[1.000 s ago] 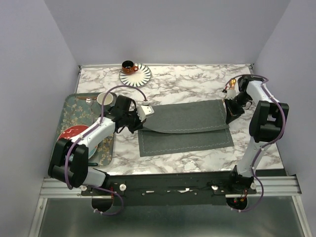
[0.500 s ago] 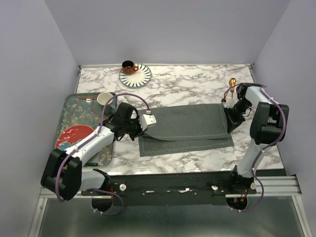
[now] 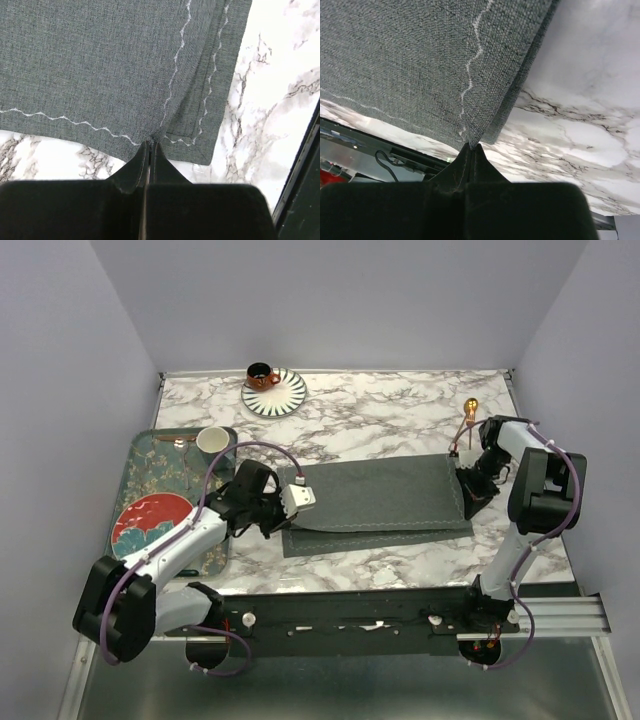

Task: Fold the napkin into a case and place the utensils inside
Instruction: Fold and flatten the napkin at the center of the board.

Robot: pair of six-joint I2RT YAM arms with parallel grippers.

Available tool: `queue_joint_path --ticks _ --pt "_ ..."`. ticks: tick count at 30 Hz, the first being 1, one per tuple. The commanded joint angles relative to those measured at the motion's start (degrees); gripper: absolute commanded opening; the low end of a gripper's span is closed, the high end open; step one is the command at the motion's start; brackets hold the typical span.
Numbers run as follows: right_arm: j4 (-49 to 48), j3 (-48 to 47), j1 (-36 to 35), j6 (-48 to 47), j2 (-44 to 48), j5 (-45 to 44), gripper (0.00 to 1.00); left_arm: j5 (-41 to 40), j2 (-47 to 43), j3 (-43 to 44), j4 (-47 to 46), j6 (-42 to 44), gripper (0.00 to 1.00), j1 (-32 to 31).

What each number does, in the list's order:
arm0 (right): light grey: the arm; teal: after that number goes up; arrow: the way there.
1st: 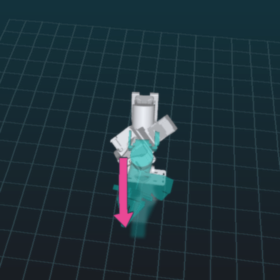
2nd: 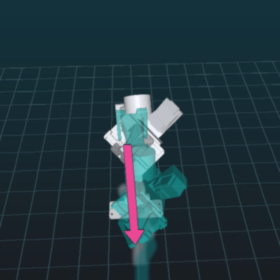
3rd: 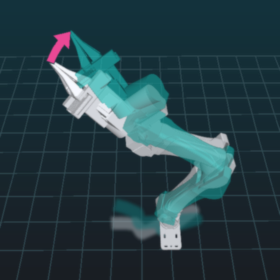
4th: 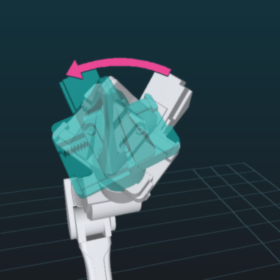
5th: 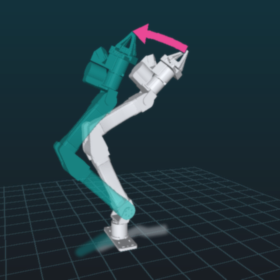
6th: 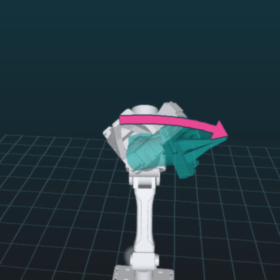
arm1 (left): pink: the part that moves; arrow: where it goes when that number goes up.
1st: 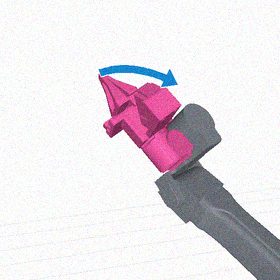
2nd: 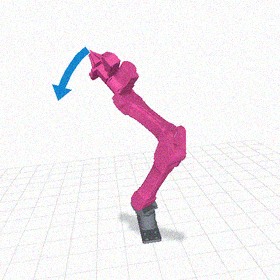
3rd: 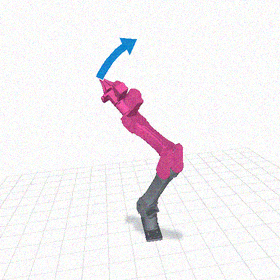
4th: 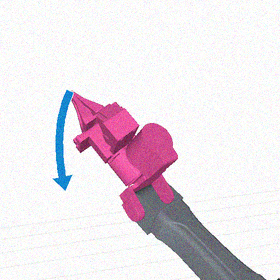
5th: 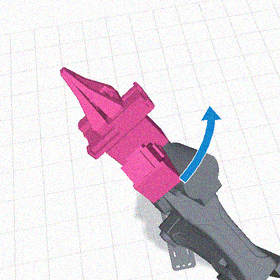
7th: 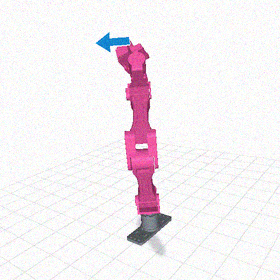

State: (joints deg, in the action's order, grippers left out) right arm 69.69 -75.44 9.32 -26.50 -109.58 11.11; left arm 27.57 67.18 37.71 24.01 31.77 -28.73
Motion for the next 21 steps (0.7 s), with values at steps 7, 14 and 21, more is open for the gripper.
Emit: queue_joint_path --ticks 7,14,21 --pt "-0.08 -0.15 2.37 -2.06 -0.10 -2.15 0.01 1.43 -2.32 -1.59 3.06 0.75 0.00 -1.41" --pt "-1.57 2.14 2.37 -1.63 -0.81 -1.45 0.01 0.29 -1.09 -2.03 1.74 0.05 0.00 -3.96" --pt "-2.89 2.32 2.37 -1.80 -1.42 -2.41 0.01 -1.73 0.32 -2.38 2.88 2.24 0.00 -6.25"
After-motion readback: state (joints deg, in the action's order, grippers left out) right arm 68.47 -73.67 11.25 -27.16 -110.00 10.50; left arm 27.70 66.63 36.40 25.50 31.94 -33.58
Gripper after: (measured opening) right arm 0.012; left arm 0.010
